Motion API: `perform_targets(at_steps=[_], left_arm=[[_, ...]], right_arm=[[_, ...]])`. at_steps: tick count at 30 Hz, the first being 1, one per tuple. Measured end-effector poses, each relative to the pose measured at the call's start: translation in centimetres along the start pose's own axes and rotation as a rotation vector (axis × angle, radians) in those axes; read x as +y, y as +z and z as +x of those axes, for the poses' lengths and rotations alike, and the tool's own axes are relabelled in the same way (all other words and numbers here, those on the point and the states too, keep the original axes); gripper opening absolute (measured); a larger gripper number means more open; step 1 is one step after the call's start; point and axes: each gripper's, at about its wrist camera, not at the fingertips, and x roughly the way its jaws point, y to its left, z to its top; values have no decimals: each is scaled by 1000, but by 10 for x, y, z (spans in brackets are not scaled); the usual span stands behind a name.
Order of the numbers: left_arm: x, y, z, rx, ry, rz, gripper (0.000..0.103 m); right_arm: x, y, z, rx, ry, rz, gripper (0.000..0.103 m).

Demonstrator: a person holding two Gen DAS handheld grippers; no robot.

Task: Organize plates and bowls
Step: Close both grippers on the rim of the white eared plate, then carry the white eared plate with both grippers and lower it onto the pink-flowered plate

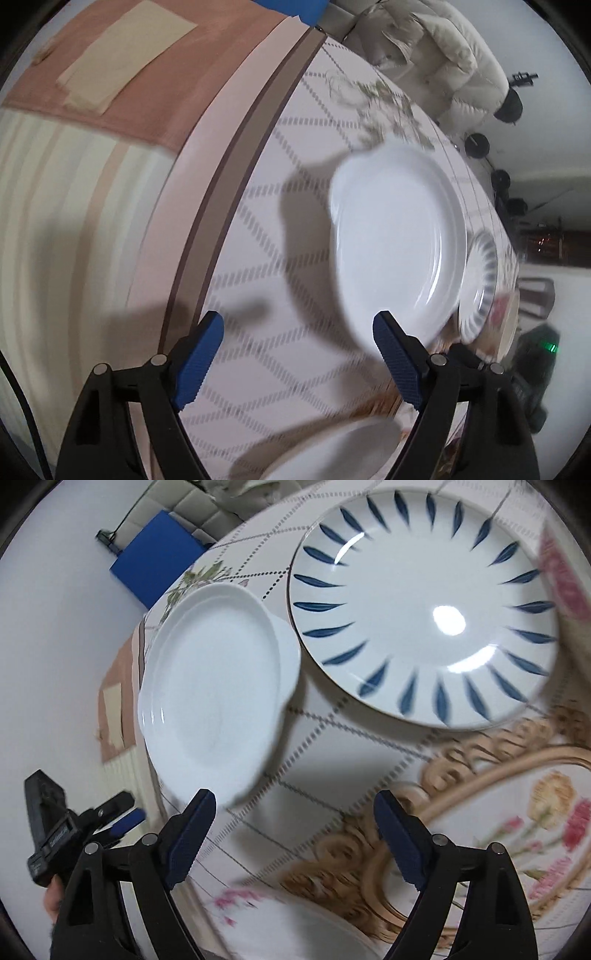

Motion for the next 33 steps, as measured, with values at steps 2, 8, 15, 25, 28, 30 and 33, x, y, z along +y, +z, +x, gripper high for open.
perform_targets(at_steps=[2, 8, 15, 25, 28, 30, 33], left_arm=[[4, 19, 5, 8, -20, -20, 83], [-15, 45, 34, 28, -24, -1, 82], [-45, 60, 48, 30, -17, 50, 78], [-82, 79, 64, 34, 115, 176, 55], [-82, 81, 63, 18, 182, 212, 34], [-78, 84, 62, 12, 176, 213, 32], [-76, 84, 62, 1, 164, 207, 30]], right_arm=[[-5, 4, 10, 12, 23, 32, 90], [-12, 17, 26, -1, 60, 71, 90], [10, 36, 35, -34, 39, 59, 88], [29, 48, 41, -30, 13, 67, 59], [30, 49, 40, -35, -31, 51, 47], [27, 49, 39, -32, -79, 51, 21], [19, 48, 37, -32, -57, 60, 17]])
